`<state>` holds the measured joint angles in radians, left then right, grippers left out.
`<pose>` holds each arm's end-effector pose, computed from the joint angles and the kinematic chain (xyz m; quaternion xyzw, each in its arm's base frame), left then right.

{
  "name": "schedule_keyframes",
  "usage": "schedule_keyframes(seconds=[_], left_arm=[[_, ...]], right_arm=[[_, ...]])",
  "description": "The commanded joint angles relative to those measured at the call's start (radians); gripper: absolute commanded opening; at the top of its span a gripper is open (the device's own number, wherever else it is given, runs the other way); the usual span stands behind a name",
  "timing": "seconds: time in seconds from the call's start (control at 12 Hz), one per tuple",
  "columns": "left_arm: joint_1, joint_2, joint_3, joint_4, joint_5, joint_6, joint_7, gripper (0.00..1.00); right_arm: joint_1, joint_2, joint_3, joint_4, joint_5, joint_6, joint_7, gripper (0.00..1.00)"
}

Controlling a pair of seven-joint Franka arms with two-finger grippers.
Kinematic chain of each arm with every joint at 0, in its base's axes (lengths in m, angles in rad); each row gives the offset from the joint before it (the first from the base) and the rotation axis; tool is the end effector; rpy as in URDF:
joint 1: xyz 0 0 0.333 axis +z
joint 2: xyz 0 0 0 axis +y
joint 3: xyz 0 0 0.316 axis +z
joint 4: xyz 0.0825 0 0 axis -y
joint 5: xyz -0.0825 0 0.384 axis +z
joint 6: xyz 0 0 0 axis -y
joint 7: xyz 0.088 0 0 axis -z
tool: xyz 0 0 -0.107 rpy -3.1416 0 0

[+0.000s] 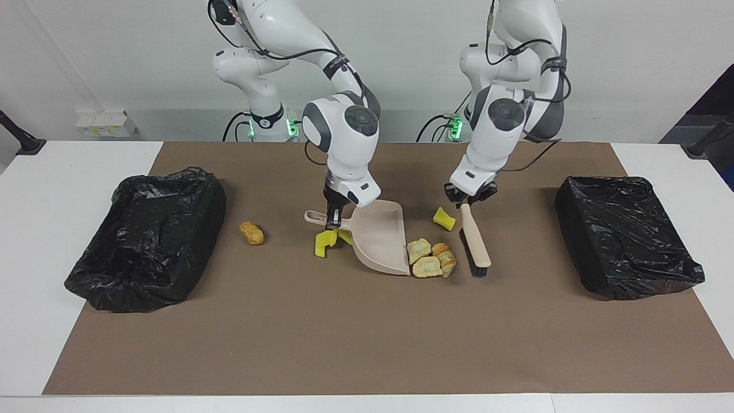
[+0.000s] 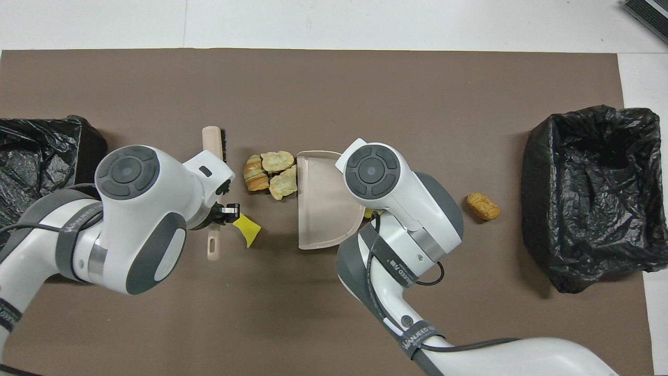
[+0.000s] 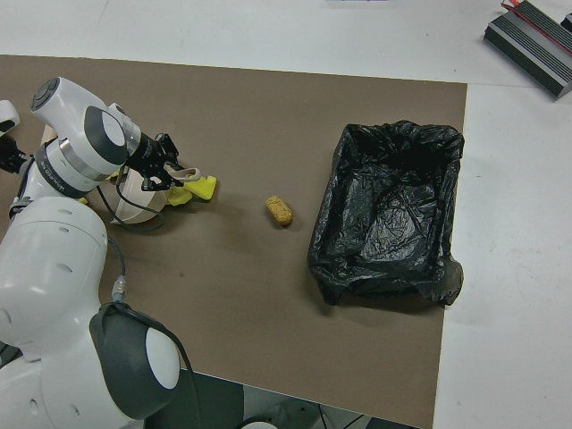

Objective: Sweep and dump trash in bin
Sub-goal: 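Sweep the bread and sponge pieces into the dustpan with the left gripper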

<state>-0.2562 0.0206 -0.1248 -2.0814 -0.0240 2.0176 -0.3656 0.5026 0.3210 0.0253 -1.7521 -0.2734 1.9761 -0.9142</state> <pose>0.5013 -0.2021 0.4099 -0.9990 0.0021 0.0435 0.0043 0.5557 0.3028 0.3812 0.7045 0.6981 -0.0697 0.1071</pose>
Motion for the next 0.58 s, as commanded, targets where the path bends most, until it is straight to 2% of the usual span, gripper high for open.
schedule_keyframes(seconds=[0.0, 0.17, 0.33, 0.5], left_arm=[[0.041, -0.046, 0.002, -0.04, -0.013, -0.113, 0.014, 0.0], [0.031, -0.117, -0.002, -0.147, -0.02, -0.129, -0.12, 0.0], [-0.026, -0.114, -0.006, -0.198, -0.055, -0.062, -0.269, 0.0], [-0.061, -0.097, -0.006, -0.232, -0.108, 0.042, -0.291, 0.0]], right_arm=[[-0.003, 0.003, 0.002, -0.006, -0.015, 0.026, 0.055, 0.0], [-0.003, 0.001, 0.002, -0.007, -0.013, 0.024, 0.06, 0.0], [-0.003, 0.001, 0.002, -0.006, -0.013, 0.007, 0.061, 0.0], [0.001, -0.003, 0.002, -0.006, -0.015, -0.019, 0.063, 0.0]])
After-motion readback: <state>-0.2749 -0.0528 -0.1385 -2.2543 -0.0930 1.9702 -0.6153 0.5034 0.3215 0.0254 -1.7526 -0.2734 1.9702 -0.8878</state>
